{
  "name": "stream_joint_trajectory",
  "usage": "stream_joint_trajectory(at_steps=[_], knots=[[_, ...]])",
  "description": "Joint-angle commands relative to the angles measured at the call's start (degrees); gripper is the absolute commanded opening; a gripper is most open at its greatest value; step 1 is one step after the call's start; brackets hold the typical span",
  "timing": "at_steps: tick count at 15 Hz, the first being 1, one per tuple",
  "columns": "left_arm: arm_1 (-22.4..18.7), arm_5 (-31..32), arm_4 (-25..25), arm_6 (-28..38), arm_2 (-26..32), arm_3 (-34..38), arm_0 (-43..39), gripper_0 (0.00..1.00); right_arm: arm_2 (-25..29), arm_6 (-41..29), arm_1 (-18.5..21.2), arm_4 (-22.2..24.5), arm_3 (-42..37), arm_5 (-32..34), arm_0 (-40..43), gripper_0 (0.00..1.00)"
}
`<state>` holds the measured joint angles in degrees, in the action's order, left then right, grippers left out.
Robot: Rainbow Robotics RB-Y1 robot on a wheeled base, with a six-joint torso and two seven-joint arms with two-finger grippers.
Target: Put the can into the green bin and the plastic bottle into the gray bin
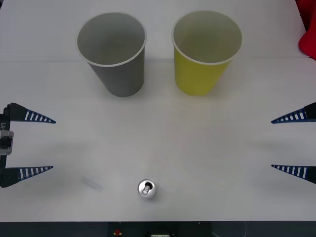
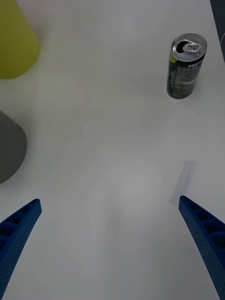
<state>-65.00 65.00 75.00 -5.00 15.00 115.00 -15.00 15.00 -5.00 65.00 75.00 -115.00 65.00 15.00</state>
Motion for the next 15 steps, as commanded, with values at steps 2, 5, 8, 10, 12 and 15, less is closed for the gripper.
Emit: stream_joint_trajectory(at_steps=[2, 5, 8, 10, 12, 15], knots=[[0.3, -0.3, -0.8, -0.3, 1.0, 0.2, -0.1, 1.0, 0.0, 0.0, 0.0, 0.0, 0.0, 0.0, 0.0, 1.0], [0.3, -0.2, -0.5, -0.4, 2.1, 0.5, -1.1, 1.0, 0.0, 0.0, 0.0, 0.0, 0.0, 0.0, 0.0, 1.0], [0.4, -0.2, -0.8, -0.6, 1.3, -1.8, -2.1, 1.0, 0.0, 0.0, 0.0, 0.0, 0.0, 0.0, 0.0, 1.0], [0.3, -0.2, -3.7, -1.2, -1.7, -4.7, -2.1, 1.0, 0.0, 0.0, 0.0, 0.0, 0.0, 0.0, 0.0, 1.0], [0.3, -0.2, -7.1, -2.3, -5.0, -6.6, -2.1, 1.0, 0.0, 0.0, 0.0, 0.0, 0.0, 0.0, 0.0, 1.0], [0.3, -0.2, -12.2, -4.1, -9.3, -8.6, -2.1, 1.0, 0.0, 0.0, 0.0, 0.0, 0.0, 0.0, 0.0, 1.0]])
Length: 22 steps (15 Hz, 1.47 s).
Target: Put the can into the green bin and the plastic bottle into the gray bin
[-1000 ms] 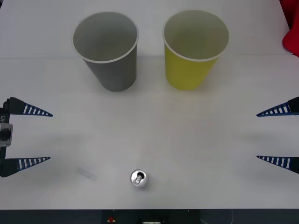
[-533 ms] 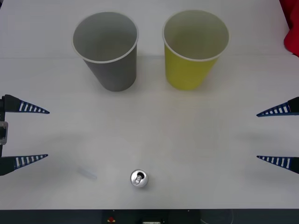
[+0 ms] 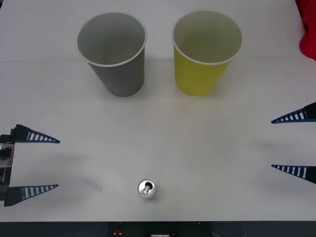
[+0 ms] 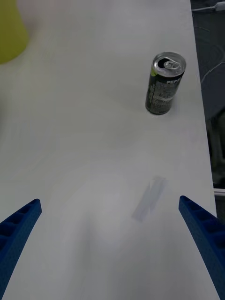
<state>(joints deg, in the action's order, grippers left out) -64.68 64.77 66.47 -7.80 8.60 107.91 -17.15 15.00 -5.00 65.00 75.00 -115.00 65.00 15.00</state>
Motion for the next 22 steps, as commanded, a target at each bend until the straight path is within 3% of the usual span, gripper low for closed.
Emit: stream_joint_trajectory(at_steps=[1, 11, 17, 22], knots=[[0.0, 0.1, -6.3, -3.8, -4.6, -2.9, 0.2, 1.0, 0.0, 0.0, 0.0, 0.0, 0.0, 0.0, 0.0, 1.0], [0.7, 2.5, -23.4, -22.0, -24.8, -19.1, 10.0, 1.0, 0.0, 0.0, 0.0, 0.0, 0.0, 0.0, 0.0, 1.0], [6.4, 7.7, -27.9, -28.3, -34.4, -31.1, 18.7, 1.0, 0.0, 0.0, 0.0, 0.0, 0.0, 0.0, 0.0, 1.0], [11.2, 7.8, -30.3, -33.9, -40.3, -37.2, 23.6, 1.0, 0.0, 0.0, 0.0, 0.0, 0.0, 0.0, 0.0, 1.0]])
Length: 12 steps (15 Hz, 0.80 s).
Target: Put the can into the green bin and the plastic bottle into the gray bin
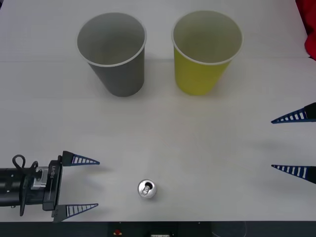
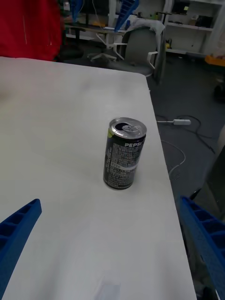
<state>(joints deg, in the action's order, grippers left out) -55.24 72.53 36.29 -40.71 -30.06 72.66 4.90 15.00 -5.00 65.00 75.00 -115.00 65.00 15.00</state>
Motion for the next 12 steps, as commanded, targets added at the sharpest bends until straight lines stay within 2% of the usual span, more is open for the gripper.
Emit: stream_joint_trajectory(at_steps=[1, 4, 12], knots=[[2.9, 0.0, -0.1, -1.4, -2.7, -3.0, 2.4, 1.0, 0.0, 0.0, 0.0, 0.0, 0.0, 0.0, 0.0, 1.0], [5.6, -0.7, -0.2, -2.2, -5.6, -4.2, 4.4, 1.0, 0.0, 0.0, 0.0, 0.0, 0.0, 0.0, 0.0, 1.0], [10.5, -7.6, -0.1, -4.8, -13.2, -4.3, 9.0, 1.0, 0.0, 0.0, 0.0, 0.0, 0.0, 0.0, 0.0, 1.0]])
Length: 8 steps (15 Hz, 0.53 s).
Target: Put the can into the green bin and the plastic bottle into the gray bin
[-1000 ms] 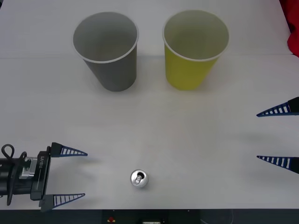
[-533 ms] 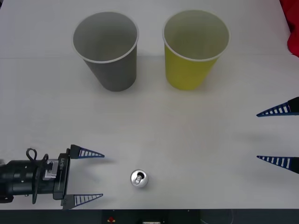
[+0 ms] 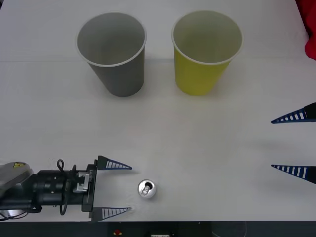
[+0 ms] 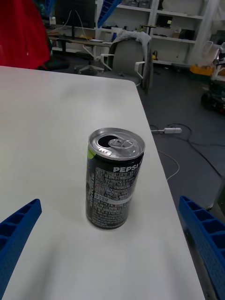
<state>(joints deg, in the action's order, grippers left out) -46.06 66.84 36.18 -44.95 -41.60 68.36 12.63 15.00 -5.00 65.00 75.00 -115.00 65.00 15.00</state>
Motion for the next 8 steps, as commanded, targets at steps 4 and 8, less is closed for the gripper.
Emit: stream_joint_trajectory(at_steps=[4, 8], knots=[[3.6, -5.1, 0.0, -1.4, -4.5, -0.2, 3.2, 1.0, 0.0, 0.0, 0.0, 0.0, 0.0, 0.0, 0.0, 1.0], [5.4, -7.1, 0.0, -1.7, -5.6, -0.2, 3.9, 1.0, 0.0, 0.0, 0.0, 0.0, 0.0, 0.0, 0.0, 1.0]])
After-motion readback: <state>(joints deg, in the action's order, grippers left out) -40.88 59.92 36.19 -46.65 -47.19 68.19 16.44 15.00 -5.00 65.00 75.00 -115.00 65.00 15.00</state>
